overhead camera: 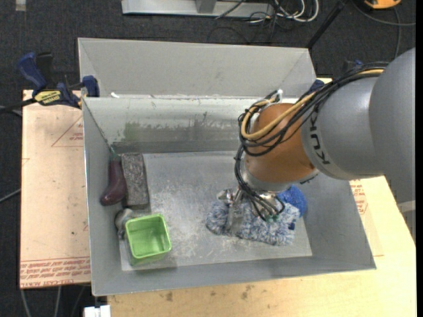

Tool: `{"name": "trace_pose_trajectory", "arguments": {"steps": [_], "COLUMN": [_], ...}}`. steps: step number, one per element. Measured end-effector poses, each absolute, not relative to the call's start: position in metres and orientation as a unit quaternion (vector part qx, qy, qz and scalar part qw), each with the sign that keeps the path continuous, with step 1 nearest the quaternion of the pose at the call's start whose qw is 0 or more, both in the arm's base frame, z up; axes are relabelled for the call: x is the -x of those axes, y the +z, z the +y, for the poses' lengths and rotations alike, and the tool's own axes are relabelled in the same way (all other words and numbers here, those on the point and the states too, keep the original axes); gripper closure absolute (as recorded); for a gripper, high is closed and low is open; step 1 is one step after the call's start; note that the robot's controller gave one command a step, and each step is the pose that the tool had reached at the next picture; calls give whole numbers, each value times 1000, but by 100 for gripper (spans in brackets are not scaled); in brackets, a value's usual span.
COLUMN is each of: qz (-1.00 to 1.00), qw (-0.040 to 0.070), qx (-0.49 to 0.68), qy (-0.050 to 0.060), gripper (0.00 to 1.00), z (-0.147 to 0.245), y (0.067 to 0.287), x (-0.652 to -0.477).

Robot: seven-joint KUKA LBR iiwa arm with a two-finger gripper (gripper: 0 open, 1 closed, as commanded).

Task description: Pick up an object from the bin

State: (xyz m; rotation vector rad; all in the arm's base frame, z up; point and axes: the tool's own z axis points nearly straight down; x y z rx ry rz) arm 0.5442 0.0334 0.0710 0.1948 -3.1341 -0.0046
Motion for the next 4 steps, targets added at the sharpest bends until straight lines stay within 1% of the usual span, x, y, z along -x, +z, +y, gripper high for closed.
{"name": "trace_pose_trajectory", "arguments": {"steps": [1,2,3,4], "qz": [-998,-998,-998,-998], "qw": [2,3,-1,-2], "qx": [-62,-62,-62,-62], "qy": [-1,-1,-1,-1], "gripper": [100,100,100,100], "z": [33,33,33,33], "y": [75,94,108,113], "x": [-543,-542,-544,-545]}}
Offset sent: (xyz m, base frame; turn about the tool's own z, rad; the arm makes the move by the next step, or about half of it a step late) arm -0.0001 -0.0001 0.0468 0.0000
